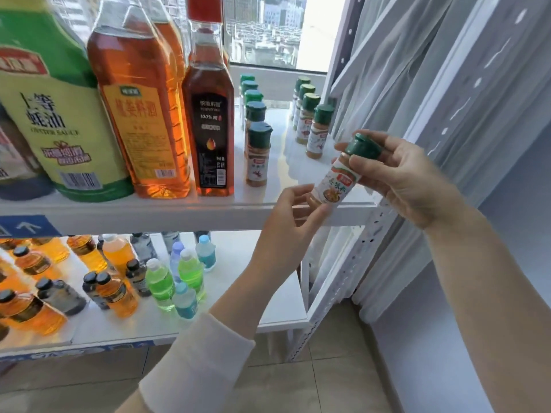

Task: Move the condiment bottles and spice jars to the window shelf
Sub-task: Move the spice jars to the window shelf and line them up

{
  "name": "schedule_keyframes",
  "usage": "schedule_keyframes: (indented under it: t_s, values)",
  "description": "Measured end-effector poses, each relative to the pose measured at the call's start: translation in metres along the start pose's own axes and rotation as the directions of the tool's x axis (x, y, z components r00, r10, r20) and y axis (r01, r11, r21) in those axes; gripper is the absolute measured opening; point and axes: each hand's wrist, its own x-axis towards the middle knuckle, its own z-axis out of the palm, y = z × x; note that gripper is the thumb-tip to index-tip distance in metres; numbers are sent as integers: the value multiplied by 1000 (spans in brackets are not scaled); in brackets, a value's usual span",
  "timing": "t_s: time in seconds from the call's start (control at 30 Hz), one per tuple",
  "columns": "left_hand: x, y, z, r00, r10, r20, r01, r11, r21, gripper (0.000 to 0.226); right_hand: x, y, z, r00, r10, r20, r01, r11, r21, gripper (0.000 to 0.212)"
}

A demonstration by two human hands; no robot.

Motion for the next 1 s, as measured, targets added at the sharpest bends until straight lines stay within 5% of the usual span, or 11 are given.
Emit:
schedule_keyframes:
  t_s: [0.1, 0.3, 0.53, 1.0]
  values:
    - [20, -3, 5, 974, 54, -222, -31, 994, 108, 31, 33, 5, -13, 999, -35, 18, 36, 998, -57, 47]
    - [44, -26, 17, 795, 252, -552, -22, 921, 389, 32, 85, 26, -28, 994, -74, 84, 81, 993, -87, 46]
    - [59, -37, 22, 734, 193, -651, 96, 919, 381, 61, 113, 47, -30, 984, -107, 142, 132, 975, -176, 56]
    - [85, -45, -3, 803, 120, -583, 200, 868, 454, 65, 101, 77, -27, 990, -120, 71, 123, 992, -43, 82]
